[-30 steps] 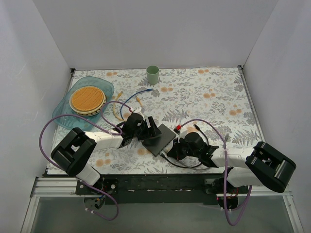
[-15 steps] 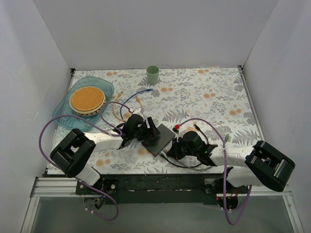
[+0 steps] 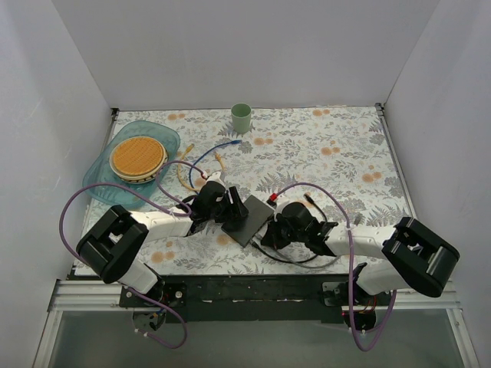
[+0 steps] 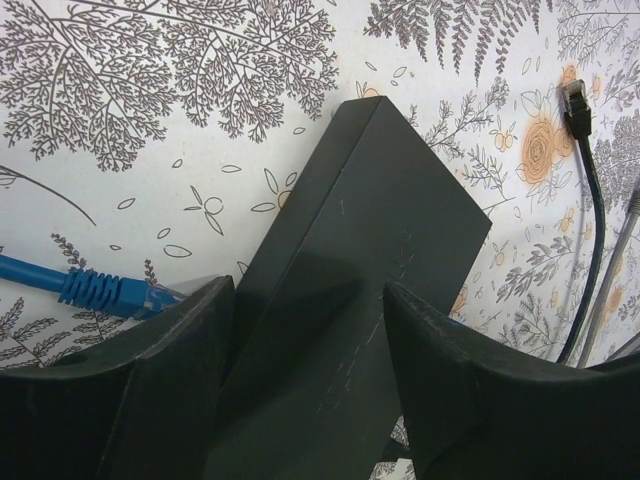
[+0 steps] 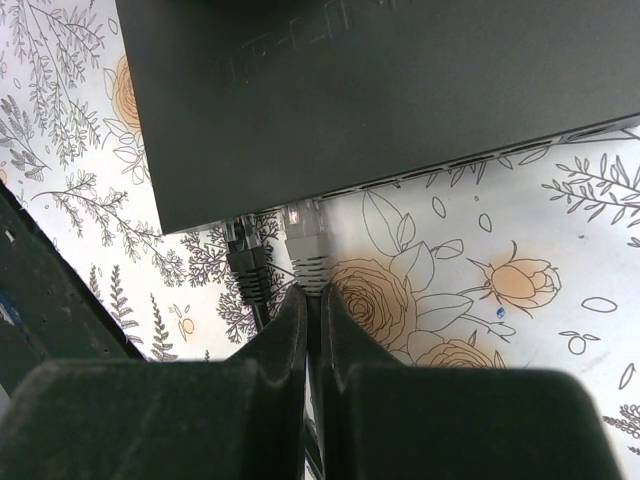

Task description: Insert the plug into the switch port

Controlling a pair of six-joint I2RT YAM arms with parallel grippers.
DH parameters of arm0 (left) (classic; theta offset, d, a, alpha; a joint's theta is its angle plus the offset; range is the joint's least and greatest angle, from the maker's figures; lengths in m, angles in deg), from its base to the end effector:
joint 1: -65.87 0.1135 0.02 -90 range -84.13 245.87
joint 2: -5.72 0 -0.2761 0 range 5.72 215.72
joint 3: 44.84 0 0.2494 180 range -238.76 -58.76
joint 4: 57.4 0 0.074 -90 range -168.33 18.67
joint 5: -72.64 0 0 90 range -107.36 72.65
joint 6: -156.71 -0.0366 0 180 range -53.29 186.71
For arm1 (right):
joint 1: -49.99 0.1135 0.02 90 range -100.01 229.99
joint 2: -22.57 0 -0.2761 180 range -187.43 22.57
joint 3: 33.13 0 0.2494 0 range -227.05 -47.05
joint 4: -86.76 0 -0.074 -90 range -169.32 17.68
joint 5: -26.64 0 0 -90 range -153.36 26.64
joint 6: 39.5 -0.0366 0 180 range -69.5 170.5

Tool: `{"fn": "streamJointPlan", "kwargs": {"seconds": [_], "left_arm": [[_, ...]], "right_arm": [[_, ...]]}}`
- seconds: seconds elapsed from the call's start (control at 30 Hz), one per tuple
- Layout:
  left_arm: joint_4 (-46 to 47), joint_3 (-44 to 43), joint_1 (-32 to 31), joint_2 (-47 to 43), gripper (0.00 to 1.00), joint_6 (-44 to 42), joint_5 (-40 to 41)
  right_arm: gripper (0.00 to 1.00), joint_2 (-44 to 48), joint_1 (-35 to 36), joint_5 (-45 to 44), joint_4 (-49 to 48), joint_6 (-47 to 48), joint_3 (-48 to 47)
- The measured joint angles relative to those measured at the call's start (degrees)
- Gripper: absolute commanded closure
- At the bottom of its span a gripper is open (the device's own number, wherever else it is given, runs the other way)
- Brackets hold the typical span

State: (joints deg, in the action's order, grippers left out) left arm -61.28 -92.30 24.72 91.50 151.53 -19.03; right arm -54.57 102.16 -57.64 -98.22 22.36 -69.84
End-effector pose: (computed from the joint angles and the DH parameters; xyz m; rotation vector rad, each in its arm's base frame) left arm 0.2081 -0.1833 0.1599 -0.9494 2.4145 -1.0414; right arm 0.1433 0.1905 0.1569 -0.5442 2.2682 0.8643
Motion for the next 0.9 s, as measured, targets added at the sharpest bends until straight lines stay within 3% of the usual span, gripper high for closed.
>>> {"fn": "streamJointPlan", "kwargs": {"seconds": [0.4,0.63,0.9], "left_arm": [[-0.63,-0.15,0.00,0.07,0.57,-1.75,1.33],[-1.75,-1.42,-0.59,0.81,0.68,-3.45,1.44],[-2.82,-2.16,-1.68,1.07,0.89,-4.79,2.69]], "right_arm": [[0.99,-2.43,0.04,0.31,2.99,0.70,-3.50],[0.99,-2.75,0.04,0.68,3.67,2.10,-4.17],[0.99,-4.28,0.02,1.14,8.57,3.39,-7.61]]}}
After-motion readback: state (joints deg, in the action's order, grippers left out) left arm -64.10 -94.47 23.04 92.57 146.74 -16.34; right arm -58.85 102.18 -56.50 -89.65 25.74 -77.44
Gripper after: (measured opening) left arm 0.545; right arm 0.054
